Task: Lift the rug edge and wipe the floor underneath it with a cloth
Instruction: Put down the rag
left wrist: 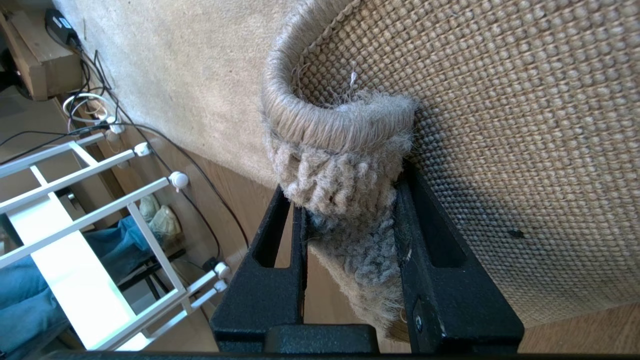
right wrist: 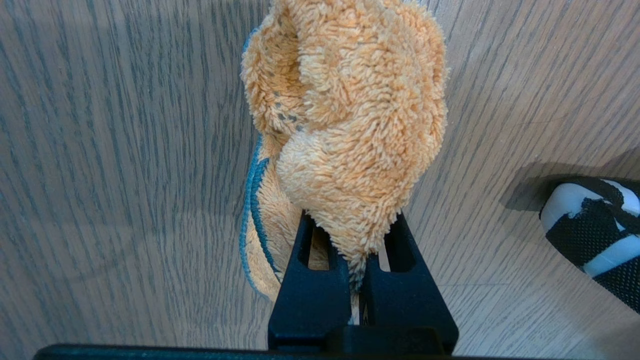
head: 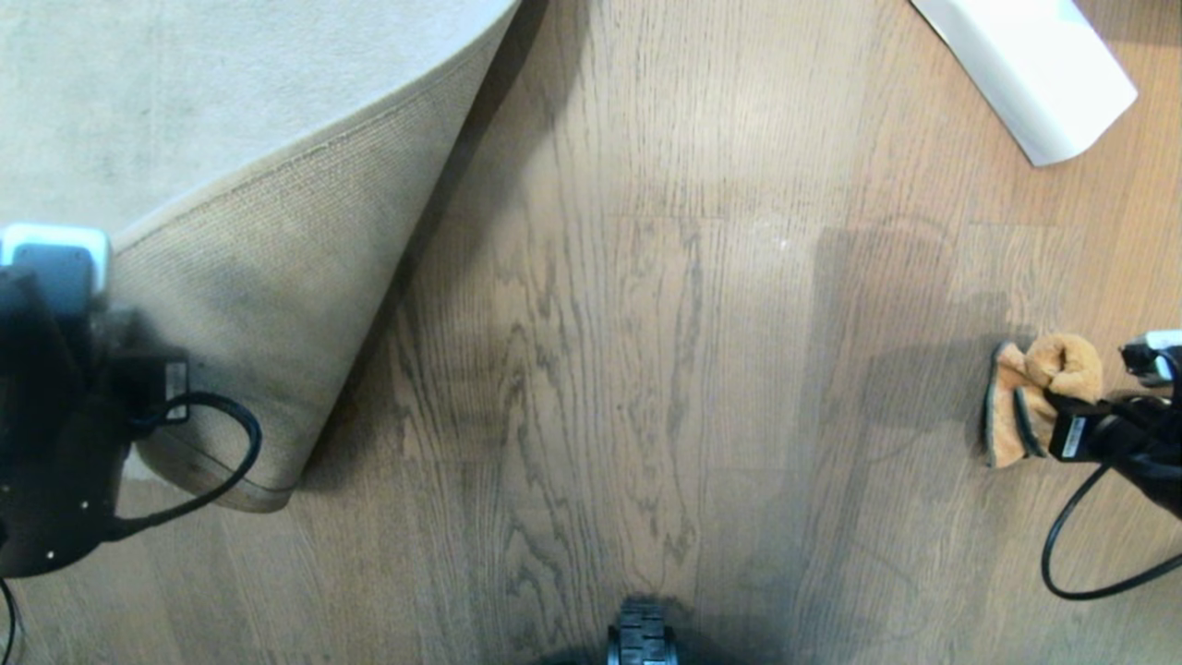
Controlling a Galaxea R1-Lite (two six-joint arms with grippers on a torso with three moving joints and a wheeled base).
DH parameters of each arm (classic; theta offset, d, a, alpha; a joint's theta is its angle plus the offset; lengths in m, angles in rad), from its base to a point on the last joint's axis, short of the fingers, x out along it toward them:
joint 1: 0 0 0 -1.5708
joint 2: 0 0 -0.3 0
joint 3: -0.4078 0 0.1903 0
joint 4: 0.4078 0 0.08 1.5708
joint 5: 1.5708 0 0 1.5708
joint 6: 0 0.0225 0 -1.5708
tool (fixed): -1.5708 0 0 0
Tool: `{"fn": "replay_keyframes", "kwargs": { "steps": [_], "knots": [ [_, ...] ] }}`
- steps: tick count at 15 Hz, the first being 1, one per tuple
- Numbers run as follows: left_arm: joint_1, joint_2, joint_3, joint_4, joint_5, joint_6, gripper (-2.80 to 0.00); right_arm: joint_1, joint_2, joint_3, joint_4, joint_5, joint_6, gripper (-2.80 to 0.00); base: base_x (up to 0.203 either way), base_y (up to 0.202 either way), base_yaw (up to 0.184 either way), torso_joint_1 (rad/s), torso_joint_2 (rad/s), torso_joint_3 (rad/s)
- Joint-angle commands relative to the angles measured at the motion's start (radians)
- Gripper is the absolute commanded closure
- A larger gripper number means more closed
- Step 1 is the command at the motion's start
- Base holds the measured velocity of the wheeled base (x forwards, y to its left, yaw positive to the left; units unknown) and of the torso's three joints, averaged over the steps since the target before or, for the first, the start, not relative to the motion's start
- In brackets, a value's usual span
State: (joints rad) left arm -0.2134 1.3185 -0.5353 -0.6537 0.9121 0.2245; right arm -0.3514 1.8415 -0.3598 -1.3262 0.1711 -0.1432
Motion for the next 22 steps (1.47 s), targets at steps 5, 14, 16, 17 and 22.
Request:
{"fn": "replay_keyframes", "kwargs": {
  "steps": [5,14,16,17,22],
  "knots": [
    [0.000,0.002,0.000,-0.004,0.005,0.001,0.00,0.000,0.028,0.015,-0.041,0.022,-0.002,0.00,0.000,0.000,0.000,0.000,0.00,0.000],
    [0.000,0.008,-0.002,-0.004,0.004,0.001,0.00,0.002,0.033,0.018,-0.041,0.024,-0.003,-2.80,0.000,0.000,0.000,0.000,0.00,0.000],
    [0.000,0.008,-0.002,-0.004,0.004,0.001,0.00,0.002,0.038,0.018,-0.042,0.024,-0.003,-2.80,0.000,0.000,0.000,0.000,0.00,0.000],
    [0.000,0.008,-0.002,-0.004,0.004,0.001,0.00,0.002,0.038,0.018,-0.045,0.024,-0.003,-2.80,0.000,0.000,0.000,0.000,0.00,0.000],
    [0.000,0.008,-0.002,-0.004,0.004,0.001,0.00,0.002,0.033,0.021,-0.064,0.030,0.001,-2.80,0.000,0.000,0.000,0.000,0.00,0.000]
  ]
}}
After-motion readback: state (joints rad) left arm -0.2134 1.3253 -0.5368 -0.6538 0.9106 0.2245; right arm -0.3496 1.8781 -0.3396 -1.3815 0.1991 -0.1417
